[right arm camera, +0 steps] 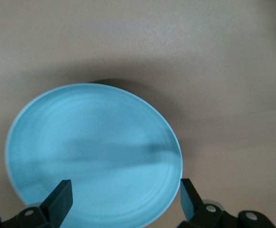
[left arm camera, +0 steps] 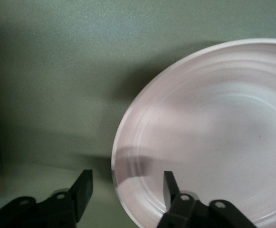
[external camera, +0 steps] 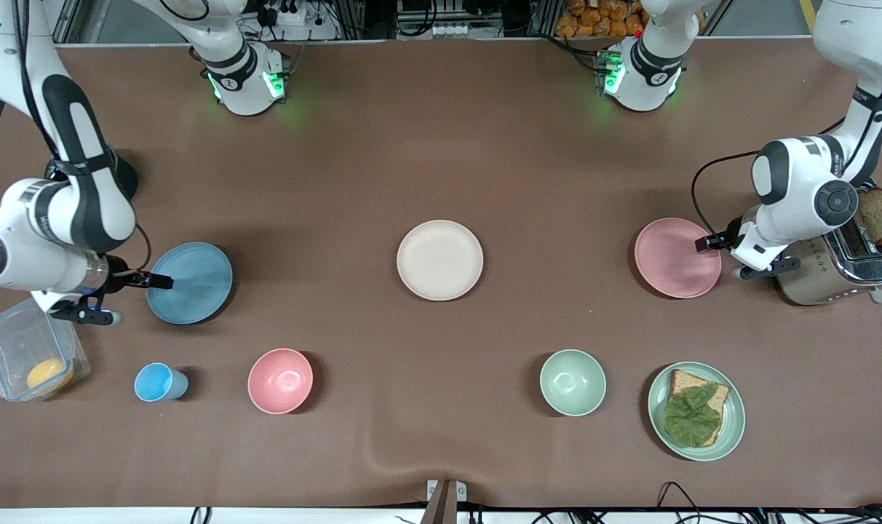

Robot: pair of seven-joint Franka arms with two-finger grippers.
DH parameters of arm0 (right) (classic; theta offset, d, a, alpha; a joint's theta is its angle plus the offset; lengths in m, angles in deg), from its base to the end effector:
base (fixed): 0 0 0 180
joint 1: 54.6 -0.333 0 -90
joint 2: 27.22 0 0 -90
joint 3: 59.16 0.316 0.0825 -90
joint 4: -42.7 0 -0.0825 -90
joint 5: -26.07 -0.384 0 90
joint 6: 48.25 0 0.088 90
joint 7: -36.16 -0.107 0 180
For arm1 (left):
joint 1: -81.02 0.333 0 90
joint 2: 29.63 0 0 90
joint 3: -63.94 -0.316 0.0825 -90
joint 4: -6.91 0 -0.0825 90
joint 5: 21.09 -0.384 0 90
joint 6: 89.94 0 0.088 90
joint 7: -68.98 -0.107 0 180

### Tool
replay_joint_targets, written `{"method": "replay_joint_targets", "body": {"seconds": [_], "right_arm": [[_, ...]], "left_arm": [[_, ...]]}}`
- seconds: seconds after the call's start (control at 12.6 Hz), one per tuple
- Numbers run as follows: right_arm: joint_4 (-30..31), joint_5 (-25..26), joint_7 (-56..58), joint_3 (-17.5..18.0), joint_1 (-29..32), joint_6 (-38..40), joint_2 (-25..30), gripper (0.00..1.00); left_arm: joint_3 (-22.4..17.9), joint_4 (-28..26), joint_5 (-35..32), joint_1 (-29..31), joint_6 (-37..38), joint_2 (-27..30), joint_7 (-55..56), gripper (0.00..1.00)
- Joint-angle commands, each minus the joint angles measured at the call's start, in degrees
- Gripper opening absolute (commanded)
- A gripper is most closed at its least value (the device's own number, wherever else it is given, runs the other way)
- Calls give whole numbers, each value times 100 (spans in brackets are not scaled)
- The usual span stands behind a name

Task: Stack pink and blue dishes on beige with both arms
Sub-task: 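Grasp the pink plate with the left gripper while the right gripper grasps the blue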

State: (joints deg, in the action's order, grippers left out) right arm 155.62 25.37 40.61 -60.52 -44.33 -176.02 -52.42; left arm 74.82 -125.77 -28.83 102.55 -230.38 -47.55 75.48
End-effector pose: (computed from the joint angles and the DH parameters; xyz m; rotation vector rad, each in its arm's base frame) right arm 0.5823 -0.1191 0.2320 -3.0984 0.2053 0.2785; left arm 0.4966 0.0900 0.1963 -3.1040 -0.2987 0.2641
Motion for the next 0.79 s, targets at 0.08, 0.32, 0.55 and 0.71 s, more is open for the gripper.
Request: {"method": "replay_joint_targets", "body": {"seconds": [0.08,0.32,0.55,0.71], "right_arm": [[125,88,354,83,396,-511,-326,100],[116,79,706,83,476,-512,-441,100],[125,79,715,92,459,-477,-547,100],[116,79,741,92,450,-485,-547,43]], "left_arm": [[81,-48,-105,88,-1,69,53,0],[90,-39,-44,79,-1,87,62,0],[90,-30,-26,79,-10,87,71,0],[107,-4,-35,79,34,253,1,0]]}}
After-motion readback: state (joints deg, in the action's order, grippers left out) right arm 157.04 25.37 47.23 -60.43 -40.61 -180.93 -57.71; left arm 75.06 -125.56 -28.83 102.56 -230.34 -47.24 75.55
